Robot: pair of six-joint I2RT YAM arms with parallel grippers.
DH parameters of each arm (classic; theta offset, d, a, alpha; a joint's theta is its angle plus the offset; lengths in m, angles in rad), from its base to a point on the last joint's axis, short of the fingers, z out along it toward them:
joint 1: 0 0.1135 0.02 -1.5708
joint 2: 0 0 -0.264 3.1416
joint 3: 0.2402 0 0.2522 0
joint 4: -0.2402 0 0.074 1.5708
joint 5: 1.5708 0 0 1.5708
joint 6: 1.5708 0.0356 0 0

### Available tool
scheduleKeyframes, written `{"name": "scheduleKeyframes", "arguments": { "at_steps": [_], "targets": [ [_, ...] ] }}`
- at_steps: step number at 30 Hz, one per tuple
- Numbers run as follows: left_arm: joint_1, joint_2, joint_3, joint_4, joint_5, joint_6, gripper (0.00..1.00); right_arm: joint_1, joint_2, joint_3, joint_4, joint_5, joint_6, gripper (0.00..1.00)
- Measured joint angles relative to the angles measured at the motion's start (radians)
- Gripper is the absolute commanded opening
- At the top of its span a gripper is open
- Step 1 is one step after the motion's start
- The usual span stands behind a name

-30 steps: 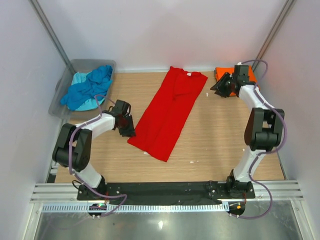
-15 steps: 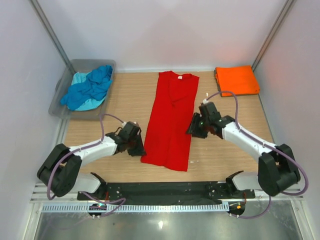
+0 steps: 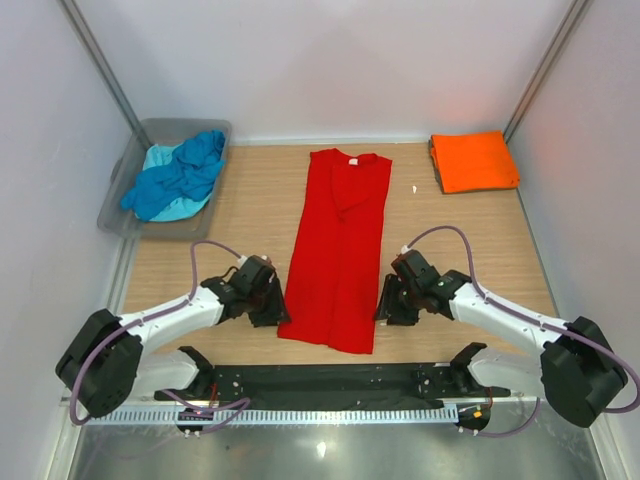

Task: Fold and stack the t-shirts
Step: Fold the tshirt

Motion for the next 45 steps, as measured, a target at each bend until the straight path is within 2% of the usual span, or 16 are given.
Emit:
{"name": "scheduleKeyframes", "arguments": {
  "at_steps": [13, 18, 29, 38, 40, 41, 42, 45],
  "targets": [
    [-0.001, 0.04, 0.035, -0.02, 0.03, 0.085, 0.46, 0.156, -0.055, -0.126, 0.054, -0.048, 0.152, 0.44],
    [-0.001, 0.054, 0.058, -0.059, 0.047, 0.13, 0.46, 0.197, -0.061, -0.133, 0.08, -0.048, 0.197, 0.39],
    [-0.001, 0.026, 0.065, -0.146, 0.017, 0.154, 0.43, 0.218, -0.095, -0.154, 0.077, -0.028, 0.239, 0.25],
    [-0.001, -0.008, 0.019, -0.118, 0.046, 0.127, 0.42, 0.222, -0.096, -0.181, 0.097, -0.033, 0.253, 0.23],
    [-0.001, -0.01, 0.016, -0.112, 0.056, 0.121, 0.39, 0.224, -0.098, -0.185, 0.101, -0.034, 0.255, 0.19],
    [-0.001, -0.009, 0.013, -0.104, 0.06, 0.119, 0.38, 0.224, -0.098, -0.187, 0.105, -0.034, 0.256, 0.09],
    [-0.001, -0.009, 0.01, -0.1, 0.063, 0.117, 0.37, 0.225, -0.098, -0.189, 0.109, -0.035, 0.256, 0.04],
    [-0.001, -0.009, 0.005, -0.087, 0.073, 0.107, 0.35, 0.225, -0.098, -0.193, 0.113, -0.036, 0.261, 0.01]
  ]
}}
